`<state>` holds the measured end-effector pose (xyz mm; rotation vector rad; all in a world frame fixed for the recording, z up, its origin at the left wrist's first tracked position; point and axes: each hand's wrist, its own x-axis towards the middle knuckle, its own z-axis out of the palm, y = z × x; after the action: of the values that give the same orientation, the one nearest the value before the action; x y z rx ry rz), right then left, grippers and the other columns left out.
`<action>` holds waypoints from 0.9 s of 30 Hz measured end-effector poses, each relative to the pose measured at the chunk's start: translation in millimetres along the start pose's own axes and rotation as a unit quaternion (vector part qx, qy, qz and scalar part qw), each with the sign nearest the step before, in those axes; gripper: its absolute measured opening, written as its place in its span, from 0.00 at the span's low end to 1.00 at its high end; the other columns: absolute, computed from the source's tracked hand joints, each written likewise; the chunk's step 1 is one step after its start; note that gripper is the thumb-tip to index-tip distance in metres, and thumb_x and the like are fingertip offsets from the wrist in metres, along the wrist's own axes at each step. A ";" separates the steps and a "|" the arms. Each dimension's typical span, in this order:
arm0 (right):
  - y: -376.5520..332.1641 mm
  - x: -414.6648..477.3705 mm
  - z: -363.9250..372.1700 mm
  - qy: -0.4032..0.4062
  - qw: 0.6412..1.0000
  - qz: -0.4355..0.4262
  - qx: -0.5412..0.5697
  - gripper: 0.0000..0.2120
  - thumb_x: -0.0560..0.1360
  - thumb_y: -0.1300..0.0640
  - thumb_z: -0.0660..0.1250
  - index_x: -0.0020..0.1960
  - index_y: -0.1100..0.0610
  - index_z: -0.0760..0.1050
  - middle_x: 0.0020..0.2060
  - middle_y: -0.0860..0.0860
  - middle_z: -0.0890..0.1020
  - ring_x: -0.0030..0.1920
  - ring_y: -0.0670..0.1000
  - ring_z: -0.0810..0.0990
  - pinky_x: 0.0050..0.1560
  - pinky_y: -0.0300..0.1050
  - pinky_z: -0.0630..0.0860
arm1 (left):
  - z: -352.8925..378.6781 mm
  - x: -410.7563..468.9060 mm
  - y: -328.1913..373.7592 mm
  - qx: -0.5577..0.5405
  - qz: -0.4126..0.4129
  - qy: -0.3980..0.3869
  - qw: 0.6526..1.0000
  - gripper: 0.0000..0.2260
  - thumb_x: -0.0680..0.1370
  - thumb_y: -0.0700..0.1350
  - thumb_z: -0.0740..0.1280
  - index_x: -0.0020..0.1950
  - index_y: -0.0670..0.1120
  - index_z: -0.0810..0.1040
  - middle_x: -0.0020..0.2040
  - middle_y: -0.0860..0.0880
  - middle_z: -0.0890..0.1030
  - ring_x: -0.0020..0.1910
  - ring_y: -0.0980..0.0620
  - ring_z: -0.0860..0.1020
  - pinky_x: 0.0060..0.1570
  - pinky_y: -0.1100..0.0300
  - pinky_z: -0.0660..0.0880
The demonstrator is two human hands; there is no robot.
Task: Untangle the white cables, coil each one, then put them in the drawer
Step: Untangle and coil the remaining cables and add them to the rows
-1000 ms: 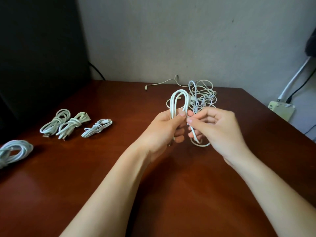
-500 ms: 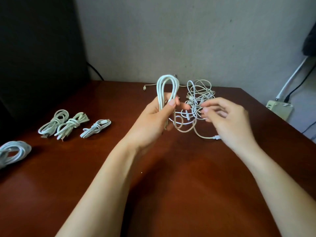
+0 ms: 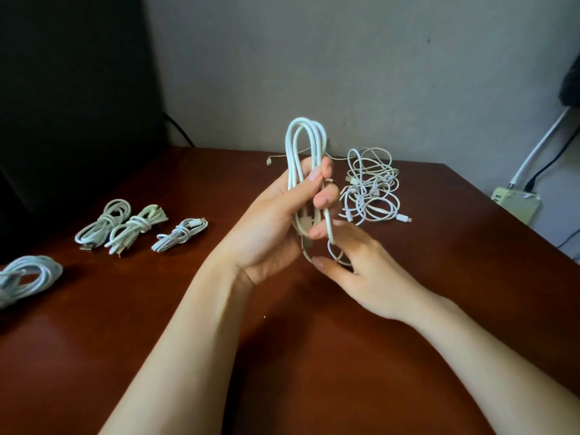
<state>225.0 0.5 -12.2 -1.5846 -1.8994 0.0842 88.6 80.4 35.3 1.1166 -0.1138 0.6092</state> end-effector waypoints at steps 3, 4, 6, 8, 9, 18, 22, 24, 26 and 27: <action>-5.2 1.0 0.1 0.007 1.000 0.012 0.018 0.13 0.75 0.46 0.63 0.53 0.31 0.64 0.49 0.36 0.77 0.50 0.43 0.75 0.51 0.28 0.67 | -0.5 -1.0 0.3 0.005 -0.015 -0.022 1.000 0.05 0.79 0.43 0.55 0.46 0.47 0.69 0.31 0.53 0.69 0.29 0.52 0.60 0.29 0.64 0.62; -4.7 0.9 -0.7 0.015 0.999 0.021 0.032 0.13 0.75 0.48 0.63 0.52 0.30 0.66 0.45 0.41 0.79 0.44 0.45 0.76 0.46 0.30 0.68 | -1.1 -1.2 0.7 0.002 -0.017 -0.029 0.999 0.05 0.79 0.43 0.55 0.46 0.47 0.69 0.31 0.53 0.69 0.29 0.52 0.59 0.30 0.62 0.60; -4.0 0.7 -3.5 0.032 0.997 0.032 0.069 0.13 0.76 0.51 0.64 0.49 0.31 0.71 0.40 0.46 0.79 0.34 0.46 0.73 0.38 0.36 0.69 | -2.2 -1.3 1.9 -0.016 -0.015 -0.037 0.999 0.04 0.79 0.43 0.56 0.45 0.47 0.69 0.31 0.53 0.69 0.32 0.50 0.55 0.29 0.65 0.63; -3.9 0.8 -6.9 0.025 0.994 0.046 0.095 0.15 0.77 0.54 0.66 0.50 0.32 0.73 0.35 0.49 0.77 0.29 0.48 0.69 0.35 0.42 0.68 | -4.3 -1.0 2.5 -0.042 -0.010 -0.038 0.998 0.04 0.77 0.43 0.58 0.45 0.47 0.71 0.31 0.53 0.69 0.34 0.48 0.54 0.27 0.67 0.68; -3.3 0.7 -7.6 0.014 0.993 0.050 0.104 0.17 0.77 0.55 0.67 0.51 0.32 0.73 0.32 0.49 0.75 0.28 0.46 0.66 0.33 0.42 0.67 | -6.3 -0.9 2.4 -0.048 -0.009 -0.036 0.998 0.05 0.77 0.43 0.58 0.44 0.47 0.73 0.31 0.53 0.69 0.34 0.49 0.55 0.27 0.67 0.68; 1.4 -1.5 -8.2 0.096 0.995 0.017 0.002 0.08 0.74 0.53 0.65 0.47 0.50 0.83 0.28 0.40 0.74 0.27 0.41 0.68 0.31 0.31 0.62 | -23.0 -1.7 5.9 -0.051 -0.011 0.041 0.998 0.03 0.77 0.43 0.60 0.43 0.46 0.71 0.29 0.53 0.67 0.30 0.56 0.68 0.25 0.68 0.63; 6.4 -0.8 -18.7 0.154 0.983 -0.022 -0.098 0.12 0.74 0.51 0.61 0.41 0.55 0.79 0.32 0.46 0.73 0.36 0.43 0.69 0.42 0.33 0.62 | -29.0 1.6 4.7 0.038 -0.068 0.156 0.985 0.05 0.76 0.44 0.57 0.41 0.47 0.68 0.27 0.52 0.65 0.30 0.55 0.65 0.26 0.65 0.58; 5.0 -0.8 -22.0 0.162 0.979 -0.034 -0.115 0.10 0.73 0.52 0.61 0.39 0.55 0.77 0.34 0.46 0.76 0.40 0.47 0.71 0.46 0.40 0.64 | -30.8 3.1 -0.1 0.093 -0.085 0.196 0.972 0.09 0.80 0.42 0.54 0.41 0.47 0.68 0.27 0.52 0.65 0.29 0.55 0.65 0.25 0.66 0.60; 1.6 -1.8 -24.7 0.141 0.988 -0.030 -0.061 0.07 0.74 0.53 0.62 0.40 0.55 0.75 0.37 0.45 0.77 0.42 0.47 0.74 0.48 0.40 0.68 | -30.0 4.0 -4.3 0.121 -0.077 0.222 0.964 0.11 0.82 0.41 0.54 0.41 0.46 0.69 0.28 0.52 0.65 0.30 0.54 0.65 0.27 0.66 0.63; -0.1 -2.4 -25.4 0.122 0.992 -0.022 -0.025 0.05 0.74 0.55 0.63 0.41 0.54 0.74 0.38 0.45 0.78 0.43 0.47 0.76 0.48 0.40 0.70 | -28.7 4.3 -5.6 0.118 -0.072 0.230 0.963 0.12 0.83 0.40 0.54 0.41 0.46 0.69 0.29 0.51 0.65 0.31 0.54 0.65 0.28 0.66 0.65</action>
<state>238.1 -10.5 6.8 -1.5092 -1.7572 -0.1709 89.0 105.4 19.6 1.1719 0.4476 0.7491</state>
